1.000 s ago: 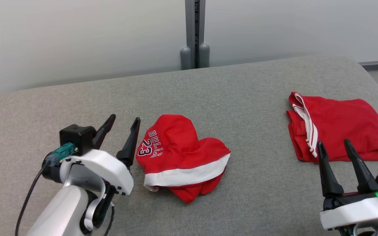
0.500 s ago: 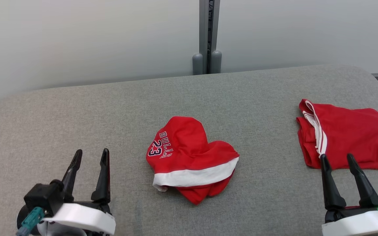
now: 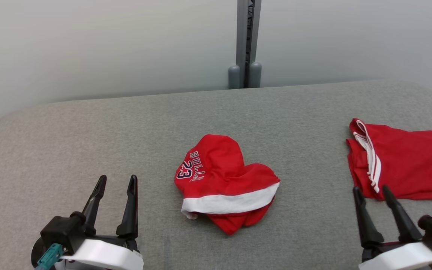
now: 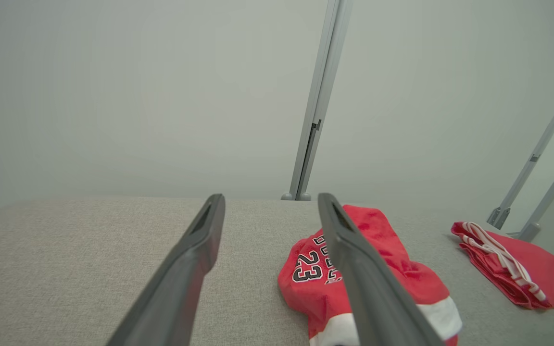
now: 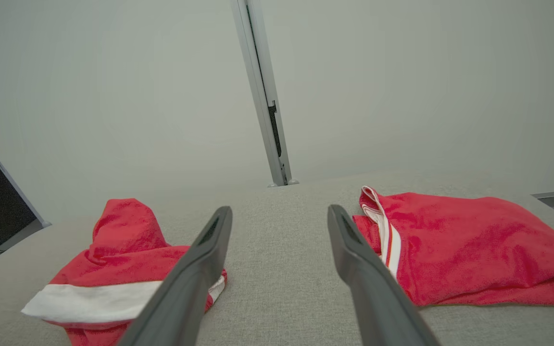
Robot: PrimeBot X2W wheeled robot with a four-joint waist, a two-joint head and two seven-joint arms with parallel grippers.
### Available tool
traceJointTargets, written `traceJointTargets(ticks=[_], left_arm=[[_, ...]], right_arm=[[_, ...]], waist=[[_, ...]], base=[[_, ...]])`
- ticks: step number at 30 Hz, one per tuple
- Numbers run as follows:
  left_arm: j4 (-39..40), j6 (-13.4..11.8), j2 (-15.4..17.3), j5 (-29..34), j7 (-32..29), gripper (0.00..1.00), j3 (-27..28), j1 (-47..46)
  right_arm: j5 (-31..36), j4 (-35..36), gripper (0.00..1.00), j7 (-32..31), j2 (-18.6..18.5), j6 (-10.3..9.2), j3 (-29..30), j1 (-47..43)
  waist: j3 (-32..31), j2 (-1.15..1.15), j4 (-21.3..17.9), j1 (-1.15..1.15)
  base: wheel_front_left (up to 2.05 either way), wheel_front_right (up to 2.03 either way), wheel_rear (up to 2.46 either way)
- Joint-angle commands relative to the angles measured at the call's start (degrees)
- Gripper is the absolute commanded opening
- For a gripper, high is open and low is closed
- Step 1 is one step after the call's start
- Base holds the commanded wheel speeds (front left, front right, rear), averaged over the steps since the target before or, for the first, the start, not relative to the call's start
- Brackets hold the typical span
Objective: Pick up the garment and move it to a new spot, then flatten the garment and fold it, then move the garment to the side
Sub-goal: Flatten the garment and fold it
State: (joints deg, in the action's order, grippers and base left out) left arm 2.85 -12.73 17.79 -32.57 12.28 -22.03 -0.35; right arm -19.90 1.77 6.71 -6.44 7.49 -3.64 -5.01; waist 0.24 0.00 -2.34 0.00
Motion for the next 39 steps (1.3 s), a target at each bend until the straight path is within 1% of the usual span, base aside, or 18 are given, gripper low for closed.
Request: traceJointTargets(ticks=[1, 4, 7, 12, 15, 23, 28, 30, 31, 32, 33, 38, 39], left_arm=[[0.0, 0.06, 0.25, 0.23, -0.09, 1.0, 0.05, -0.82], [0.04, 0.53, 0.27, 0.26, -0.57, 1.0, -0.53, -1.78], [-0.1, 0.61, 0.3, 0.39, -0.98, 1.0, -0.71, -2.68], [-0.36, 1.03, 0.34, 0.28, -1.46, 1.0, -1.16, -3.81], [-0.63, 1.14, 0.43, 0.19, -1.52, 1.0, -1.33, -4.27], [-1.0, 1.44, 0.52, -0.09, -1.39, 1.0, -1.07, -5.57], [-1.53, 1.75, 0.44, -0.38, -1.33, 1.0, -1.22, -6.44], [-2.05, 2.06, 0.45, -0.47, -1.23, 1.0, -1.28, -6.55], [-2.23, 2.04, 0.51, -0.58, -1.22, 1.0, -1.26, -6.61], [-2.41, 2.0, 0.59, -0.7, -1.2, 1.0, -1.18, -6.64], [-2.49, 1.92, 0.67, -0.73, -1.21, 1.0, -1.1, -6.58], [-2.54, 1.44, 0.33, -0.92, -1.15, 1.0, -1.21, -5.7], [-2.54, 1.44, 0.33, -0.92, -1.15, 1.0, -1.21, -5.7]], right_arm=[[-0.57, -0.32, 1.0, -0.45, -0.57, 0.03, -0.51, 0.81], [-2.1, -3.5, 1.0, -4.38, -2.0, 0.03, -3.09, 2.37], [-4.26, -7.3, 1.0, -8.98, -2.51, 0.03, -5.28, 5.19], [-8.98, -14.84, 1.0, -17.67, -2.18, 0.03, -7.26, 9.43], [-10.18, -18.71, 1.0, -20.94, -1.79, 0.03, -7.17, 11.73], [-11.7, -26.04, 1.0, -23.29, 0.02, 0.03, -4.28, 15.53], [-12.13, -29.36, 1.0, -21.5, 0.72, 0.03, -2.92, 17.42], [-11.17, -31.59, 1.0, -20.18, 0.91, 0.03, -2.67, 18.48], [-10.73, -32.26, 0.63, -19.64, 0.89, 0.03, -2.61, 18.85], [-10.15, -32.72, 0.13, -19.02, 0.83, 0.03, -2.61, 19.2], [-9.47, -33.2, 0.0, -18.41, 0.59, 0.03, -2.66, 19.6], [-3.48, -32.26, 0.0, -14.55, -2.37, 0.03, -3.55, 21.01], [-3.48, -32.26, 0.0, -14.55, -2.37, 0.03, -3.55, 21.01]], waist=[[0.04, 0.0, 0.38, 0.0], [0.42, 0.0, 2.05, 0.0], [1.2, 0.0, 4.19, 0.0], [2.59, 0.0, 8.04, 0.0], [3.32, 0.0, 10.37, 0.0], [5.64, 0.0, 15.29, 0.0], [6.68, 0.0, 17.39, 0.0], [6.73, 0.0, 17.97, 0.0], [6.67, 0.0, 18.06, 0.0], [6.5, 0.0, 18.08, 0.0], [6.31, 0.0, 18.0, 0.0], [5.28, 0.0, 16.36, 0.0], [5.28, 0.0, 16.36, 0.0]], base=[[0.0, 0.0, 0.0], [0.0, 0.0, 0.0], [0.0, 0.0, 0.0], [0.0, 0.0, 0.0], [0.0, 0.0, 0.0], [0.0, 0.0, 0.0], [0.0, 0.0, 0.0], [0.0, 0.0, 0.0], [0.0, 0.0, 0.0], [0.0, 0.0, 0.0], [0.0, 0.0, 0.0], [0.0, 0.0, 0.0], [0.0, 0.0, 0.0]])
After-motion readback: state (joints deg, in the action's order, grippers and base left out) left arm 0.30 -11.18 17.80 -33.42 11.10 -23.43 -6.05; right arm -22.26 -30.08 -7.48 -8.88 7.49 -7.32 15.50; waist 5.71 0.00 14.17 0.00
